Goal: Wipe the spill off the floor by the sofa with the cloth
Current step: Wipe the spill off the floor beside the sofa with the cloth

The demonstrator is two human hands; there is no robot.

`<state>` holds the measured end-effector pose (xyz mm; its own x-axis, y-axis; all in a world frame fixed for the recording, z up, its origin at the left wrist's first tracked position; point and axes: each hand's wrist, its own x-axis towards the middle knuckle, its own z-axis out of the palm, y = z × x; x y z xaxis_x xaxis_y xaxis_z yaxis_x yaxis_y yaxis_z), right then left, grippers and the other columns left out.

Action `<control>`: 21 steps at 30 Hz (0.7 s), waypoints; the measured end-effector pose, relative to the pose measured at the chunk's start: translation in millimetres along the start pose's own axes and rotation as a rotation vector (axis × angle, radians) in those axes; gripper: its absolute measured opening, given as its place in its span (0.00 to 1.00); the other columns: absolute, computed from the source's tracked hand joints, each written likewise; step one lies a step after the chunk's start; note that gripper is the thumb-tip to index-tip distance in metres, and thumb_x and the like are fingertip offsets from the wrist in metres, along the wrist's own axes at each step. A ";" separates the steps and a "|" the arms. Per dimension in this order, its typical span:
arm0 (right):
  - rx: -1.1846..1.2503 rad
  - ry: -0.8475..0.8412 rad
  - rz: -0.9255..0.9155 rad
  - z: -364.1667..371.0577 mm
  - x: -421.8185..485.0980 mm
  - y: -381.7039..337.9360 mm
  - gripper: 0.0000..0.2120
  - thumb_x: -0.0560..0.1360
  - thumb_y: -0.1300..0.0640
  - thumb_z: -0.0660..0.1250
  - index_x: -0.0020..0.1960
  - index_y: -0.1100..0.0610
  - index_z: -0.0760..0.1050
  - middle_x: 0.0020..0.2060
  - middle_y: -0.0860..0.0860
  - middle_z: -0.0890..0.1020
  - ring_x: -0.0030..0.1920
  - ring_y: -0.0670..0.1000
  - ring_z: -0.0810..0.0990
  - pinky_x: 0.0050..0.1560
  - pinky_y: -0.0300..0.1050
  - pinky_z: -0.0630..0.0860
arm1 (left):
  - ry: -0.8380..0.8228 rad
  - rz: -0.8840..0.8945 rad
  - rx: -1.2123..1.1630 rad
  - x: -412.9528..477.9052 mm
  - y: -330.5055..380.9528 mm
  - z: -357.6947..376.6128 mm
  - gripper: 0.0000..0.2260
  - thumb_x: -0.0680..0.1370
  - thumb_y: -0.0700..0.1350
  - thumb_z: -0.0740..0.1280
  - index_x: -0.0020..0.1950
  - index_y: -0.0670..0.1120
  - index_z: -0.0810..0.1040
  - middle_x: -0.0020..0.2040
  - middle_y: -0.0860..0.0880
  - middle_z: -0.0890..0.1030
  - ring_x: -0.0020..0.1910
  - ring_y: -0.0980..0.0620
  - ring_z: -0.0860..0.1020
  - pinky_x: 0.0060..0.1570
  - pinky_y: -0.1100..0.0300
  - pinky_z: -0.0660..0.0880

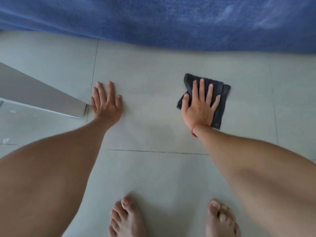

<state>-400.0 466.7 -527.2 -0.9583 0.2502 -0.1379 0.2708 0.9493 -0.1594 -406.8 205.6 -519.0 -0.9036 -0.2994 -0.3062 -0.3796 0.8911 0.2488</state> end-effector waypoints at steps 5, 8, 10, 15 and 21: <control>0.072 -0.024 -0.040 3.1 22.2 -61.1 0.27 0.80 0.45 0.48 0.78 0.49 0.52 0.78 0.47 0.52 0.78 0.56 0.46 0.74 0.65 0.41 | -0.095 -0.010 0.011 6.7 -2.8 -2.8 0.26 0.83 0.54 0.46 0.79 0.55 0.41 0.79 0.47 0.37 0.78 0.47 0.37 0.75 0.49 0.37; 0.090 -0.029 -0.248 10.5 -2.8 -96.9 0.26 0.79 0.46 0.51 0.76 0.49 0.59 0.77 0.47 0.59 0.78 0.56 0.53 0.74 0.65 0.45 | -0.164 -0.006 0.004 6.3 -2.6 -11.0 0.26 0.83 0.53 0.46 0.79 0.55 0.39 0.79 0.47 0.36 0.78 0.48 0.36 0.75 0.49 0.37; 0.123 -0.023 -0.386 16.2 -33.8 -110.3 0.25 0.78 0.48 0.54 0.74 0.50 0.65 0.74 0.47 0.66 0.76 0.56 0.60 0.73 0.65 0.51 | -0.184 0.015 -0.023 5.5 -3.2 -18.6 0.25 0.83 0.52 0.45 0.79 0.54 0.40 0.79 0.47 0.36 0.78 0.47 0.37 0.76 0.49 0.38; 0.066 -0.162 -0.726 10.7 -70.0 -62.3 0.23 0.79 0.48 0.54 0.74 0.49 0.65 0.74 0.45 0.66 0.76 0.53 0.61 0.74 0.58 0.52 | -0.121 -0.003 -0.035 -18.0 -8.1 -13.9 0.26 0.83 0.52 0.46 0.79 0.53 0.41 0.79 0.45 0.39 0.78 0.45 0.39 0.76 0.48 0.40; -0.010 -0.068 -0.285 -11.7 -31.7 56.7 0.27 0.78 0.43 0.46 0.76 0.48 0.59 0.76 0.45 0.60 0.77 0.51 0.57 0.75 0.56 0.48 | -0.110 -0.022 -0.002 -26.3 -11.6 -2.2 0.27 0.83 0.52 0.47 0.79 0.50 0.40 0.79 0.46 0.38 0.78 0.47 0.38 0.76 0.50 0.38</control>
<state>-355.3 514.8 -520.4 -0.9872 -0.0397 -0.1546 -0.0094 0.9813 -0.1921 -379.1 202.4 -511.8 -0.8677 -0.2797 -0.4110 -0.3999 0.8838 0.2428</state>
